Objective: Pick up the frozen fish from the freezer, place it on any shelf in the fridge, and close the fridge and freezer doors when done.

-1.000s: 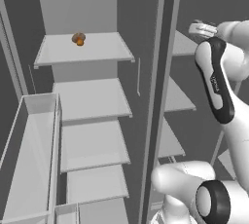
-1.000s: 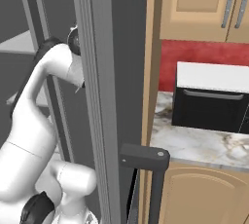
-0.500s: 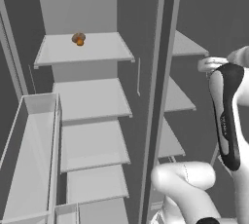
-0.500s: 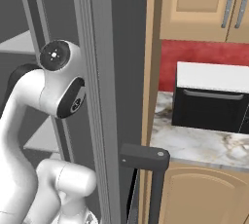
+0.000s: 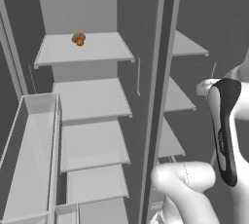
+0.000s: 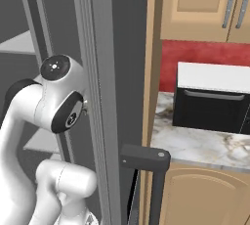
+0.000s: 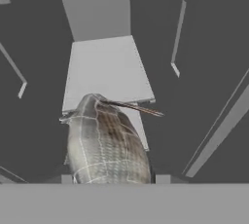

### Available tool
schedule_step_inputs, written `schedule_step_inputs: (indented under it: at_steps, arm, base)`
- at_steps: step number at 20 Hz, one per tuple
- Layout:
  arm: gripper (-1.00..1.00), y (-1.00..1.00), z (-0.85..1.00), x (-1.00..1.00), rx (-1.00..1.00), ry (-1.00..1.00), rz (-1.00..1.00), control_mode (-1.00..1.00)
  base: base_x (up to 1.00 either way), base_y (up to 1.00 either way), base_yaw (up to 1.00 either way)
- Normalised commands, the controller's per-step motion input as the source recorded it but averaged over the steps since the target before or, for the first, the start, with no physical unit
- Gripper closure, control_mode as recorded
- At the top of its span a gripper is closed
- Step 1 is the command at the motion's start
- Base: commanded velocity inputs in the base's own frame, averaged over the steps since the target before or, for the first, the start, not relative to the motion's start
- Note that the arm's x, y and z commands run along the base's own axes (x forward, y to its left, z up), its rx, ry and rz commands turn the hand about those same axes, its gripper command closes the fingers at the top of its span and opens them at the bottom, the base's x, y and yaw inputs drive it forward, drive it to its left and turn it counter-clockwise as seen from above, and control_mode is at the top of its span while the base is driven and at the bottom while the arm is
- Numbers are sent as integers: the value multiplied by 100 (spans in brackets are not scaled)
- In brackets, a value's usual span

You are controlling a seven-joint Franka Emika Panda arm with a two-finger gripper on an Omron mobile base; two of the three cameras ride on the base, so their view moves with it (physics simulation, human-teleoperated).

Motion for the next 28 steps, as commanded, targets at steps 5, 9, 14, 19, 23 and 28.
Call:
schedule_step_inputs:
  at_steps: [5, 9, 14, 19, 23, 28]
  arm:
    - [100, 0, 0, -58, 0, 0, 3, 100]
    - [100, 0, 0, 0, 0, 0, 0, 100]
    - [100, 0, 0, 0, 0, 0, 0, 100]
    - [100, 0, 0, 0, 0, 0, 0, 100]
    - [100, 0, 0, 0, 0, 0, 0, 100]
    - [100, 45, 50, 54, -1, -19, 0, -100]
  base:
    - [-18, 0, 1]
    - [-43, 51, 7]
    - [0, 77, 6]
    - [12, 74, 2]
    - [49, 42, 0]
    - [12, 8, 0]
